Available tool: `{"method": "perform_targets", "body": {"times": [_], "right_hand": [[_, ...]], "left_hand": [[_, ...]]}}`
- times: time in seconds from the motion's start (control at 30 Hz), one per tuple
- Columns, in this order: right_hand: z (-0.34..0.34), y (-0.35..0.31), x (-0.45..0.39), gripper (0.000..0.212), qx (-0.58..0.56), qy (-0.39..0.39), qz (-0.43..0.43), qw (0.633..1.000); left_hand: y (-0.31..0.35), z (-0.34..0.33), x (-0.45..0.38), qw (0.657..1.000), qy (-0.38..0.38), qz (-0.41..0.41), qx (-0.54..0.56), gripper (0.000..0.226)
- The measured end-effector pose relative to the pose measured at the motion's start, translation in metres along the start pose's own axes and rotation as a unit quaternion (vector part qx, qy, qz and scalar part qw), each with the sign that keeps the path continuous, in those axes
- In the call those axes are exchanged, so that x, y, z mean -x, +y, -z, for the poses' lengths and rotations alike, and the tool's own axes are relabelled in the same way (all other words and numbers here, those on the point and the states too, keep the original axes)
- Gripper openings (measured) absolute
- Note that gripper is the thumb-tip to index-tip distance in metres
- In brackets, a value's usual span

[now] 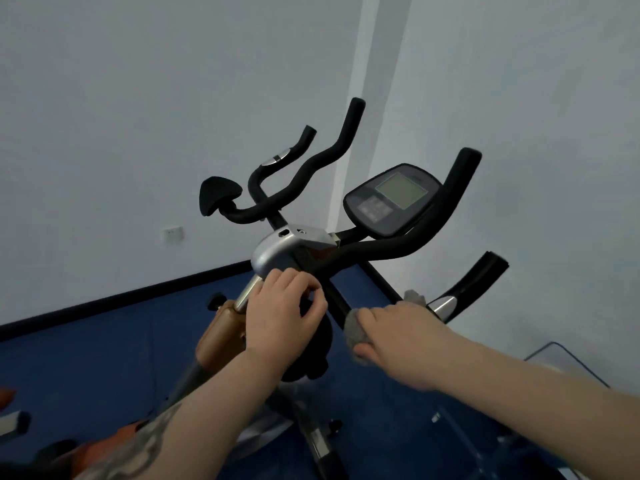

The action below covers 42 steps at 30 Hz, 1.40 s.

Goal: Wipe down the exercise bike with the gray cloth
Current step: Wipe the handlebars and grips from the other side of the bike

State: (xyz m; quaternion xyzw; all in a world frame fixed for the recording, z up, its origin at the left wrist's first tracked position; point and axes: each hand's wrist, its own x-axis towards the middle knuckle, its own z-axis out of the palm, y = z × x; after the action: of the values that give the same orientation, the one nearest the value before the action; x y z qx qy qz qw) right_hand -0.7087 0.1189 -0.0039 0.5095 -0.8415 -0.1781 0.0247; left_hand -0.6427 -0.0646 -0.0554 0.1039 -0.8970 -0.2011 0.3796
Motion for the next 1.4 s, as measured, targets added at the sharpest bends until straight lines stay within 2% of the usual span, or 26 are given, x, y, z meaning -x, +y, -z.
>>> {"method": "perform_targets", "body": {"times": [0.07, 0.13, 0.2, 0.27, 0.33, 0.43, 0.5, 0.57, 0.67, 0.73, 0.8, 0.87, 0.97, 1.1, 1.2, 1.33, 1.4], "right_hand": [[-0.001, -0.011, -0.011, 0.037, 0.005, 0.004, -0.025, 1.0], [0.002, -0.021, -0.033, 0.03, -0.058, -0.015, -0.092, 0.994], [0.004, -0.018, -0.054, 0.029, -0.139, -0.042, -0.122, 0.982], [0.009, -0.01, -0.068, 0.031, -0.201, -0.073, -0.089, 0.973], [0.012, -0.007, -0.06, 0.032, -0.208, -0.072, -0.057, 0.974], [0.016, -0.016, -0.032, 0.03, -0.12, -0.053, -0.068, 0.989], [0.015, -0.024, -0.018, 0.029, -0.024, -0.069, -0.047, 0.996], [0.016, -0.025, -0.018, 0.032, 0.008, -0.086, -0.034, 0.996], [0.019, -0.028, -0.04, 0.029, -0.095, -0.084, -0.11, 0.986], [0.016, -0.026, -0.059, 0.039, -0.211, -0.062, -0.186, 0.958], [0.01, -0.023, -0.073, 0.05, -0.3, -0.03, -0.223, 0.927], [0.008, -0.02, -0.075, 0.054, -0.321, -0.028, -0.216, 0.922], [0.006, -0.013, -0.056, 0.056, -0.302, -0.061, -0.156, 0.938], [0.013, 0.012, -0.013, 0.051, -0.181, -0.095, -0.031, 0.978], [0.018, 0.03, 0.001, 0.046, -0.049, -0.064, 0.055, 0.995], [0.009, 0.027, -0.016, 0.04, -0.064, -0.061, 0.039, 0.995], [0.002, 0.02, -0.035, 0.023, -0.084, -0.081, 0.04, 0.992]], "left_hand": [[0.0, -0.003, 0.0, 1.0, 0.011, -0.003, 0.017, 0.023], [0.0, -0.004, 0.001, 0.999, 0.023, 0.013, 0.022, 0.025], [0.003, -0.002, 0.001, 0.999, 0.019, 0.042, 0.018, 0.025], [0.001, -0.002, 0.001, 0.997, 0.003, 0.081, 0.012, 0.025], [0.002, 0.0, 0.004, 0.993, -0.012, 0.116, 0.005, 0.03], [0.003, 0.003, 0.006, 0.988, -0.025, 0.151, 0.004, 0.037], [0.004, 0.003, 0.005, 0.987, -0.036, 0.154, -0.006, 0.039], [0.004, 0.002, 0.005, 0.988, -0.029, 0.153, -0.009, 0.041], [0.0, -0.001, 0.003, 0.988, -0.018, 0.155, 0.001, 0.041], [-0.002, -0.003, 0.004, 0.988, -0.022, 0.154, 0.003, 0.04], [0.0, -0.001, 0.004, 0.987, -0.025, 0.157, 0.007, 0.039], [0.001, 0.001, 0.004, 0.987, -0.027, 0.156, 0.006, 0.039], [0.003, 0.003, 0.005, 0.987, -0.034, 0.155, 0.004, 0.041], [0.001, 0.002, 0.006, 0.988, -0.035, 0.153, 0.007, 0.041], [0.0, 0.001, 0.006, 0.987, -0.034, 0.157, 0.013, 0.039], [-0.001, 0.0, 0.005, 0.988, -0.023, 0.15, 0.009, 0.041], [-0.002, -0.003, 0.004, 0.989, -0.017, 0.149, 0.001, 0.043]]}}
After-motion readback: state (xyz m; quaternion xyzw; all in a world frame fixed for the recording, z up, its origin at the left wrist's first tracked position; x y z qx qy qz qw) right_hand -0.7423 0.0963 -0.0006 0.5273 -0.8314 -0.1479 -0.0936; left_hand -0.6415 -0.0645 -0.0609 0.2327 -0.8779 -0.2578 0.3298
